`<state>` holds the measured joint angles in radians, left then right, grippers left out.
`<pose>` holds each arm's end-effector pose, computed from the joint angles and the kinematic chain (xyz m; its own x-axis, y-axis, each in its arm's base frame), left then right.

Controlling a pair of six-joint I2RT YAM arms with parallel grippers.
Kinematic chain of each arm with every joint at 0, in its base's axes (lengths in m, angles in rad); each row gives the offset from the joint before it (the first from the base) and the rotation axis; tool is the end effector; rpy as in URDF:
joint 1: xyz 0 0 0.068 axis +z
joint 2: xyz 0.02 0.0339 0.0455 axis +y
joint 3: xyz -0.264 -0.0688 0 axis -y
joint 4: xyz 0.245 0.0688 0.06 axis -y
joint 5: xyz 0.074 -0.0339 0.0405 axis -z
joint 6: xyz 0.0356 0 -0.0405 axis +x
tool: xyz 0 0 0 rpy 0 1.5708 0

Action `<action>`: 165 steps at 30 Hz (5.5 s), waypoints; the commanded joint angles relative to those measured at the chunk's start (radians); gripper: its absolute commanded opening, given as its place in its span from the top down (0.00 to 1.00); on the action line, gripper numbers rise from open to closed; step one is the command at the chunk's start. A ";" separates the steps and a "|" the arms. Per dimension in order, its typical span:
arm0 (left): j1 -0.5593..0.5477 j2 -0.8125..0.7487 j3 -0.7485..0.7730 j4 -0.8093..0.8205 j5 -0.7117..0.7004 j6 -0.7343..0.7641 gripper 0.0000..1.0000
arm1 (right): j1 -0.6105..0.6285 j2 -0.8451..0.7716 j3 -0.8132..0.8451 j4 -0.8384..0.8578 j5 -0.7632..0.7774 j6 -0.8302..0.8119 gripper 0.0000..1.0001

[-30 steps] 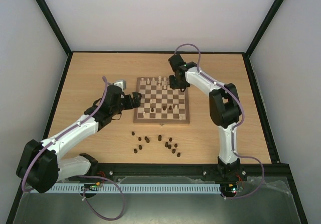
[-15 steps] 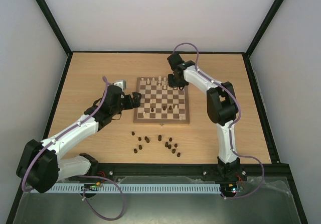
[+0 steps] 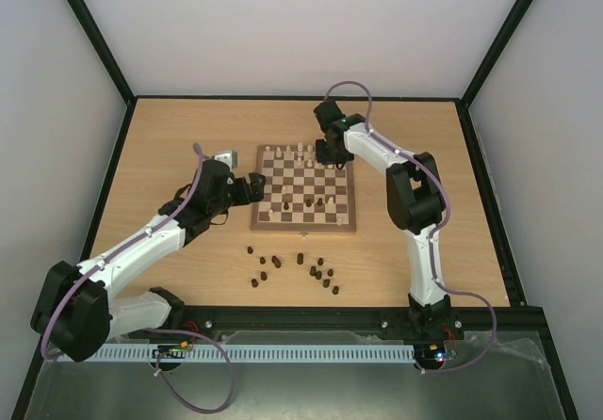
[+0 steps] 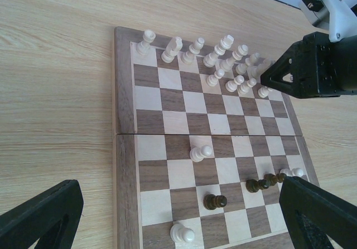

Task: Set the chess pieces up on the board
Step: Place the chess piece on the chessboard, then pick up the chess piece from the chessboard, then place the chess piece on the chessboard.

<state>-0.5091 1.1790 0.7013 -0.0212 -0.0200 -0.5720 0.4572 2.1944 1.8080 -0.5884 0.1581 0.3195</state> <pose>0.2279 -0.1264 0.2457 -0.6068 -0.2811 -0.7435 0.1707 0.8675 -0.4673 0.4376 0.2091 0.2007 -0.8170 -0.0563 -0.5738 -0.1053 0.9930 0.0526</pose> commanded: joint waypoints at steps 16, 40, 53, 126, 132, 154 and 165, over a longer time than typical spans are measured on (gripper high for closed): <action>0.008 0.032 0.012 0.007 0.009 0.004 0.01 | -0.002 -0.294 -0.233 0.004 -0.073 0.011 0.59; 0.006 0.005 0.005 0.009 0.025 0.001 0.00 | 0.164 -0.462 -0.549 0.041 -0.042 0.078 0.66; 0.006 0.002 0.004 0.009 0.022 0.002 0.01 | 0.165 -0.411 -0.545 0.052 0.001 0.075 0.69; 0.009 0.043 0.012 0.006 -0.003 0.011 0.01 | -0.069 -0.058 -0.044 -0.061 -0.016 -0.011 0.88; 0.011 0.041 0.013 0.004 -0.006 0.011 0.00 | -0.069 -0.020 -0.002 -0.074 -0.025 -0.014 0.88; 0.017 0.038 0.015 0.000 -0.002 0.012 0.00 | -0.068 0.017 0.001 -0.067 -0.053 -0.022 0.82; 0.017 0.042 0.014 0.003 0.003 0.012 0.00 | -0.068 -0.054 -0.052 -0.045 -0.039 -0.015 0.70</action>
<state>-0.4988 1.2152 0.7017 -0.0212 -0.0116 -0.5678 0.3862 2.1899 1.7851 -0.6029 0.1131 0.3023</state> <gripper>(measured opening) 0.995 0.286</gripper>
